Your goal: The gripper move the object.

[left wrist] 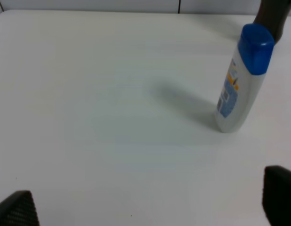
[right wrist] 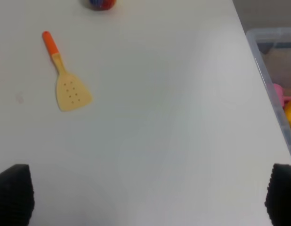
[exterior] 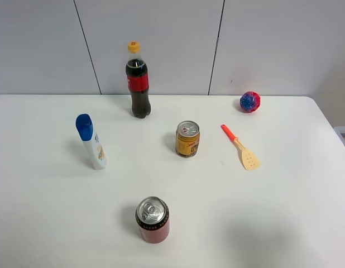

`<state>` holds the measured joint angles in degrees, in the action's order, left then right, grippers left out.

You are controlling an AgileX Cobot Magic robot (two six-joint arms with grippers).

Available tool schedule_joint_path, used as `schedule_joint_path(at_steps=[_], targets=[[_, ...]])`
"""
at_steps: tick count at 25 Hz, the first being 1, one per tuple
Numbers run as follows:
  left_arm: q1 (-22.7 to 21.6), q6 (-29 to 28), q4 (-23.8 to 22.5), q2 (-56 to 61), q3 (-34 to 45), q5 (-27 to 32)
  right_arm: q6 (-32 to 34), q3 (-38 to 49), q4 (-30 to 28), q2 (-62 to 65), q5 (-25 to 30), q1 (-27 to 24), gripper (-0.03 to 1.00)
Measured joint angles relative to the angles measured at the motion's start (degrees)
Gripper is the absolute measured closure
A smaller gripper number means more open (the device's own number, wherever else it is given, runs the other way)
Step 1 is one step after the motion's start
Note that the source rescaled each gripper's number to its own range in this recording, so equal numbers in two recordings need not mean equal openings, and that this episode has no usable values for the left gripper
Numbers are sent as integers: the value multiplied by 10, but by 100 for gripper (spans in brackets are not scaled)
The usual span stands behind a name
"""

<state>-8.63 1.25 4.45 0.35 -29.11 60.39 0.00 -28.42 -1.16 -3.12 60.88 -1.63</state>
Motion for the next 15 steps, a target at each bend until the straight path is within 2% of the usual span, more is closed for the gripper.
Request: schedule_joint_path(at_steps=[15], targets=[[0,0,0,0,0,0,0,0,0,32,1,0,-3]])
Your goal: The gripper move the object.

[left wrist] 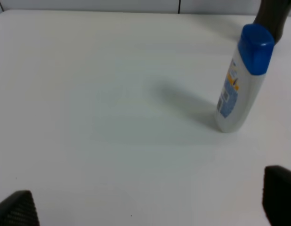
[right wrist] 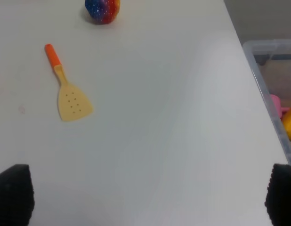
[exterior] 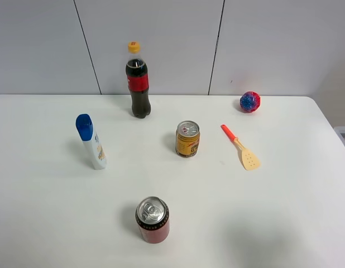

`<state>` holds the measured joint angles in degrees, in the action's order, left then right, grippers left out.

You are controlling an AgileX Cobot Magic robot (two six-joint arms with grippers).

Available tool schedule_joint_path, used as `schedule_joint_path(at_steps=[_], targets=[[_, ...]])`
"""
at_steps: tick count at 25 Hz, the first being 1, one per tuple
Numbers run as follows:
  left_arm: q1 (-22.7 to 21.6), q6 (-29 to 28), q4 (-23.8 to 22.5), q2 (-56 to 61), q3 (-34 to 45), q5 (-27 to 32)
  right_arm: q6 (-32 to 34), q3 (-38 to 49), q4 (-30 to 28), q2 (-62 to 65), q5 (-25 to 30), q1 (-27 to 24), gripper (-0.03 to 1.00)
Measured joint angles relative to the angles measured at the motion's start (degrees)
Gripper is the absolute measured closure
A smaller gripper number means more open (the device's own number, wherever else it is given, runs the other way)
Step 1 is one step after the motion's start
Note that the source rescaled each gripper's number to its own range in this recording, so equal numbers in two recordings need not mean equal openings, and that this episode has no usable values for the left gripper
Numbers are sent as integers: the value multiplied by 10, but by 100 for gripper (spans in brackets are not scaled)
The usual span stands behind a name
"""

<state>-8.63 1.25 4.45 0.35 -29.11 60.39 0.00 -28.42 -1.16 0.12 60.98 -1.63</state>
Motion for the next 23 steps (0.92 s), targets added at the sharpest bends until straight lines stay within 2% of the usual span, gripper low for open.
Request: schedule_joint_path(at_steps=[23], targets=[[0,0,0,0,0,0,0,0,0,0,0,0,-3]])
